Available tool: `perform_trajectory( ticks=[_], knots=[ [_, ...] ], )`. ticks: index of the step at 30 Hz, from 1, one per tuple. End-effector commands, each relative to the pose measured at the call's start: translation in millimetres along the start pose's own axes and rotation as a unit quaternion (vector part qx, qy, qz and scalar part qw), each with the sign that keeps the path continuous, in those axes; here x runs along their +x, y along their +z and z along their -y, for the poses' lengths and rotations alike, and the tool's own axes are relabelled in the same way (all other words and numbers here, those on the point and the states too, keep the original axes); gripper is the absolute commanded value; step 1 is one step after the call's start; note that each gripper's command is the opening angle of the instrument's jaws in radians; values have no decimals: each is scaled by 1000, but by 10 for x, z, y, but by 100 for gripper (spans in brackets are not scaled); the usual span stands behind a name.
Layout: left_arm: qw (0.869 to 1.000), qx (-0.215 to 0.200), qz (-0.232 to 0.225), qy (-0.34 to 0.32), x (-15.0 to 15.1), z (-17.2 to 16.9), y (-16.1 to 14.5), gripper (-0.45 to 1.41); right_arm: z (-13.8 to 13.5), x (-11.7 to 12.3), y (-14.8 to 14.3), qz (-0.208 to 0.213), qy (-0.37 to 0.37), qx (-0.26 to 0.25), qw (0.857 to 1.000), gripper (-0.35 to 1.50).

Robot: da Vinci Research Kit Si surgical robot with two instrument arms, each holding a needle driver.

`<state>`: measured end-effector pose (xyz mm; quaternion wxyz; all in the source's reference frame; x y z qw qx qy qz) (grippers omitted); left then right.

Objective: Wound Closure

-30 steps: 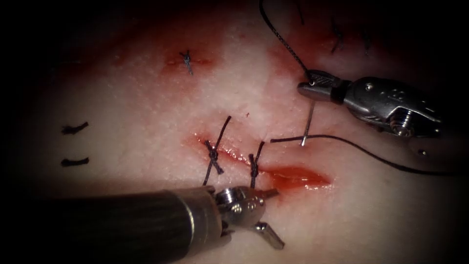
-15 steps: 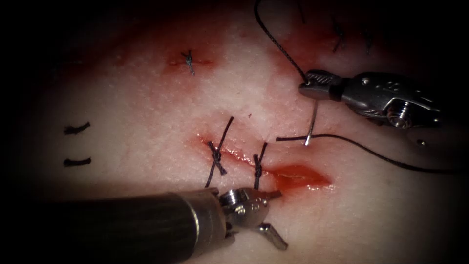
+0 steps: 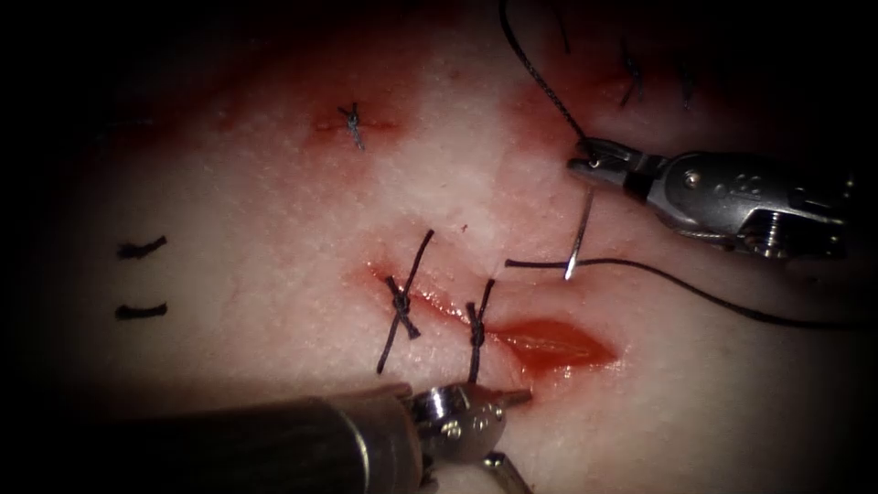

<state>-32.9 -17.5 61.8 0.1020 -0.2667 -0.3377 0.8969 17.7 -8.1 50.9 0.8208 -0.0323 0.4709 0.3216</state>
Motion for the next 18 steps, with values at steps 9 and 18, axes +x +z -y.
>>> perform_trajectory(
  ticks=[9,18],
  knots=[
    [1000,17,-1,-7,-10,21,9,89,15,-23,19,40,110,104,988,-35],
    [1000,17,0,-9,-17,27,12,89,15,-37,28,89,176,110,974,-35]
  ],
)
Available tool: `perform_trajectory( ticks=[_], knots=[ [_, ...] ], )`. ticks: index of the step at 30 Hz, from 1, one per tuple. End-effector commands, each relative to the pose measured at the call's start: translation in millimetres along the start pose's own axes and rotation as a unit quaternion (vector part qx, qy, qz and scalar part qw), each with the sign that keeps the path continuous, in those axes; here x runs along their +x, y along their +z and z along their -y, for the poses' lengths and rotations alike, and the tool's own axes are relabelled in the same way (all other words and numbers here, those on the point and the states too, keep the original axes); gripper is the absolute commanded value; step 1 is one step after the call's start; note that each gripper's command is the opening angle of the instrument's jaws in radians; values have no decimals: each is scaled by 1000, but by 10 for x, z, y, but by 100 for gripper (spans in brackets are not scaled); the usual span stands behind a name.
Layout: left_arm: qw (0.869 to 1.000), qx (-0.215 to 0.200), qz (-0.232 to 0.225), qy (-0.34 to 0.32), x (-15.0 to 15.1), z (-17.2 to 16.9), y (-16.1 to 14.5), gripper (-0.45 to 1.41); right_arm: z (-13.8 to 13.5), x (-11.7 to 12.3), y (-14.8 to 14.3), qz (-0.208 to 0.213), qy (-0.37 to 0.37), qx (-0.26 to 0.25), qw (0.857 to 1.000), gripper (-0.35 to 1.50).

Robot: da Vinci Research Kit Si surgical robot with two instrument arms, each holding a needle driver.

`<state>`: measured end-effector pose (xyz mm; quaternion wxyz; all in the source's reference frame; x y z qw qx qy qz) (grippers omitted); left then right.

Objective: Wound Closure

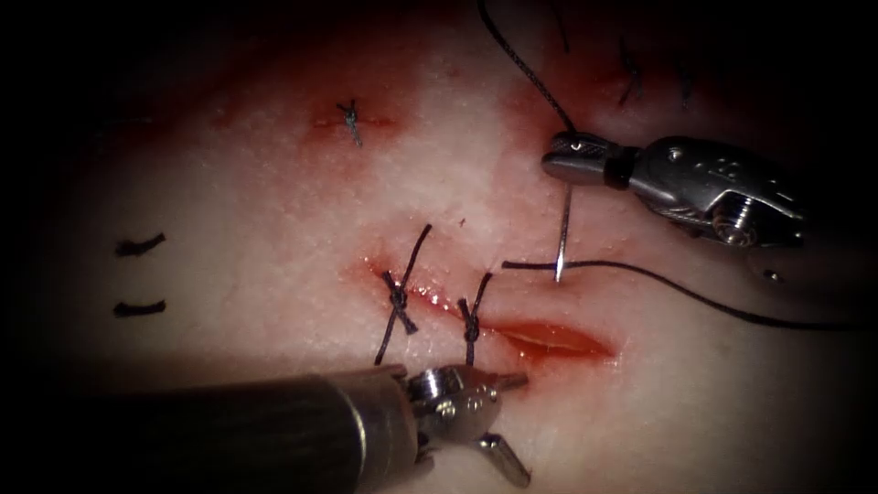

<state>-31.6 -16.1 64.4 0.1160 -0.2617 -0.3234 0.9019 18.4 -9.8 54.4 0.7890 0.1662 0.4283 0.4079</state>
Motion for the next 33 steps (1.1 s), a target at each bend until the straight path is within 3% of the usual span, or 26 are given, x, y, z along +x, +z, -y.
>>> perform_trajectory(
  ticks=[1,15,33],
  knots=[
    [1000,-1,0,1,0,0,10,89,3,-4,13,9,14,6,1000,-35],
    [1000,-4,1,5,-6,1,7,89,22,-32,24,47,116,79,989,-35],
    [1000,-4,4,0,-25,12,8,89,42,-45,14,86,209,69,972,-35]
  ],
)
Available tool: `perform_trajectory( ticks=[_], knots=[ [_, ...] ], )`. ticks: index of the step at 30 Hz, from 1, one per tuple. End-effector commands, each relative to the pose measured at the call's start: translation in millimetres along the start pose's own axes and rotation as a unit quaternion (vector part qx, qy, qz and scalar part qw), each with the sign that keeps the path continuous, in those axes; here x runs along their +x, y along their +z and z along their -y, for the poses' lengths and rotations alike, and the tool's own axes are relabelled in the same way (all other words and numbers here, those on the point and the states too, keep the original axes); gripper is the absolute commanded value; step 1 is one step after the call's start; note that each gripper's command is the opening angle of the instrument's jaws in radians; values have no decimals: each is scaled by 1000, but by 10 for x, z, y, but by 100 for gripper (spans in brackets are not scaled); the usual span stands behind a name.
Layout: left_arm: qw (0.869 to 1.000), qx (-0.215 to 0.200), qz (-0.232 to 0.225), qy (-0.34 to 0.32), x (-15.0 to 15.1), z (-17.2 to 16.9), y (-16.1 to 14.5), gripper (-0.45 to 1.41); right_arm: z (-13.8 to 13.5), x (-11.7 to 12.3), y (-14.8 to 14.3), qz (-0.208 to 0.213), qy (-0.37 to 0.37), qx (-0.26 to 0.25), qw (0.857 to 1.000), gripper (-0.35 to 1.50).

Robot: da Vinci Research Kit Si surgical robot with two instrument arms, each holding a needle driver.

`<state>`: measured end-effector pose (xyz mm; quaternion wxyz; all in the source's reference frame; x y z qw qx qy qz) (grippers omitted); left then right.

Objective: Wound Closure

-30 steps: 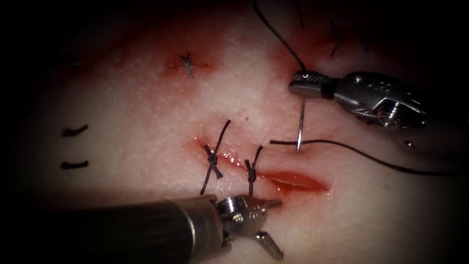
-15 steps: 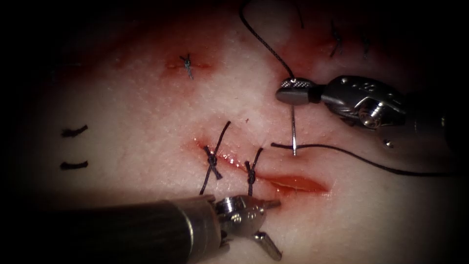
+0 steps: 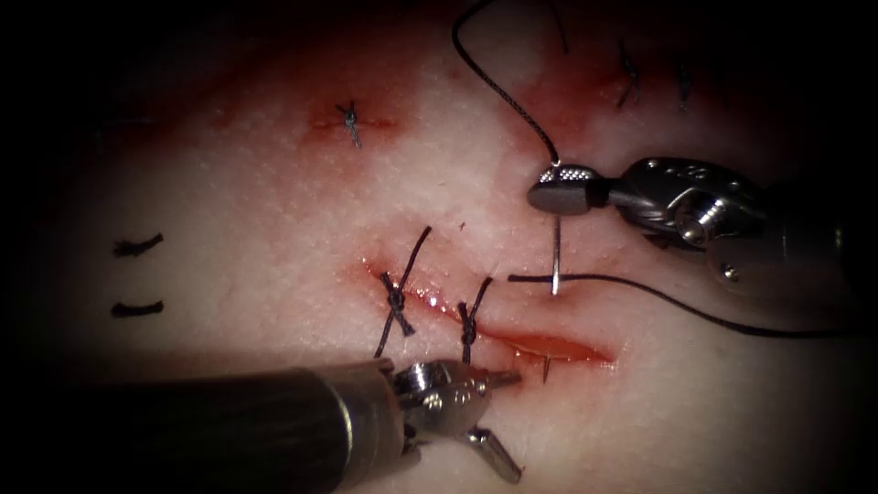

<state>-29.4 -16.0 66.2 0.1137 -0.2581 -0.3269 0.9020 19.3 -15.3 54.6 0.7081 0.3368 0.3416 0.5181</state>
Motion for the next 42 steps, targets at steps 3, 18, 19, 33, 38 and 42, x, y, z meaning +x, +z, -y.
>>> perform_trajectory(
  ticks=[3,18,19,33,38,42],
  knots=[
    [1000,-1,0,0,1,-1,9,89,6,-8,11,7,17,10,1000,-35],
    [1000,-2,0,1,-1,-2,7,88,4,-26,17,51,122,107,986,-35],
    [1000,-2,0,1,-1,-2,7,88,4,-26,17,52,126,114,984,-35],
    [1000,-6,0,3,-3,-2,1,86,8,-43,22,90,176,225,954,-35],
    [1000,-5,-1,2,-1,-2,-1,86,5,-32,14,36,155,217,963,-28],
    [1000,-2,-5,4,3,-3,-8,81,-6,-13,1,-48,119,185,974,62]
  ],
)
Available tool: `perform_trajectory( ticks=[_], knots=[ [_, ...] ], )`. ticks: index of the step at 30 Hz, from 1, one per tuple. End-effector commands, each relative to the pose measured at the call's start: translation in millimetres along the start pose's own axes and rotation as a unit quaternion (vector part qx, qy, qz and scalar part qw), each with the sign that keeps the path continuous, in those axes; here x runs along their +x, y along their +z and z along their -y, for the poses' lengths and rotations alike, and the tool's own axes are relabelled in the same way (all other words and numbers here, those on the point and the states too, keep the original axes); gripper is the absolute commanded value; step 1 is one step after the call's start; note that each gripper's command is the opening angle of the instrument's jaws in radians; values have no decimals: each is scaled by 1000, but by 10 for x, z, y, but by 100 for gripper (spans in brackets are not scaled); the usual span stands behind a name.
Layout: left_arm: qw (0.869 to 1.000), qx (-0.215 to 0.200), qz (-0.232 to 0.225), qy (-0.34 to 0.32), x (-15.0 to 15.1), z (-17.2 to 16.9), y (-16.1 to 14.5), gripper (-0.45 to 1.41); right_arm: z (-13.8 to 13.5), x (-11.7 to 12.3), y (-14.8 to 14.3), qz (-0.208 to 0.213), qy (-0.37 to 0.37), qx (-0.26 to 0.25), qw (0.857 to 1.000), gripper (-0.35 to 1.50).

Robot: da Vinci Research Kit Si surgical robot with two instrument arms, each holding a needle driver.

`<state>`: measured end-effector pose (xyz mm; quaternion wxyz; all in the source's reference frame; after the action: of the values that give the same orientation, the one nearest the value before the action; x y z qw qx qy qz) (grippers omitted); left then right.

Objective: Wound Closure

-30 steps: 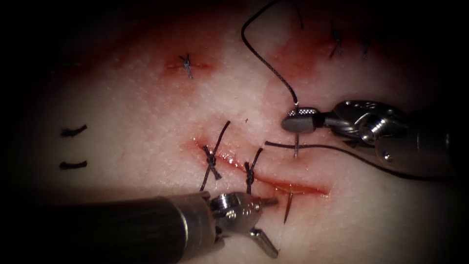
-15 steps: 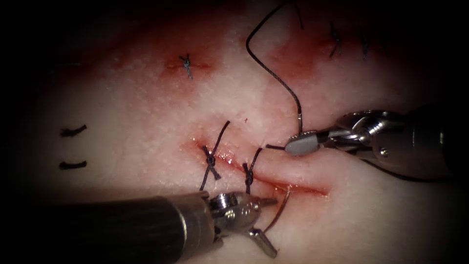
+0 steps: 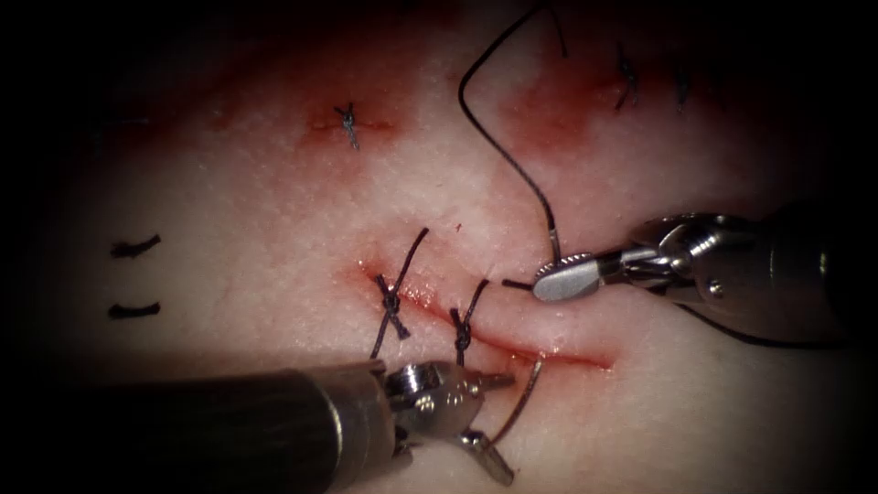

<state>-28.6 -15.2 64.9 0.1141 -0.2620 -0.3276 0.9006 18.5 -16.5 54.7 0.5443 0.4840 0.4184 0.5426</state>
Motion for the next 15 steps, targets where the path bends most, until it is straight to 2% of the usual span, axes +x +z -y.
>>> perform_trajectory(
  ticks=[1,2,5,6,8,12,14,15],
  knots=[
    [1000,1,-3,11,2,0,7,79,-7,6,-1,-11,-20,-10,1000,64],
    [1000,3,-7,16,3,0,5,76,-8,14,-8,-25,-45,-20,998,66],
    [998,7,-25,58,7,4,-2,51,-13,35,-27,-55,-101,-42,992,91],
    [997,7,-35,74,9,7,-4,42,-15,40,-33,-65,-115,-45,990,93],
    [993,7,-50,108,12,11,-7,39,-19,52,-49,-89,-129,-49,986,93],
    [976,20,-81,201,14,21,-11,35,-28,63,-72,-106,-148,-49,982,81],
    [967,26,-95,235,13,26,-12,35,-32,64,-79,-108,-157,-51,980,69],
    [964,27,-98,244,12,27,-13,35,-35,63,-82,-110,-158,-52,980,57]
  ],
)
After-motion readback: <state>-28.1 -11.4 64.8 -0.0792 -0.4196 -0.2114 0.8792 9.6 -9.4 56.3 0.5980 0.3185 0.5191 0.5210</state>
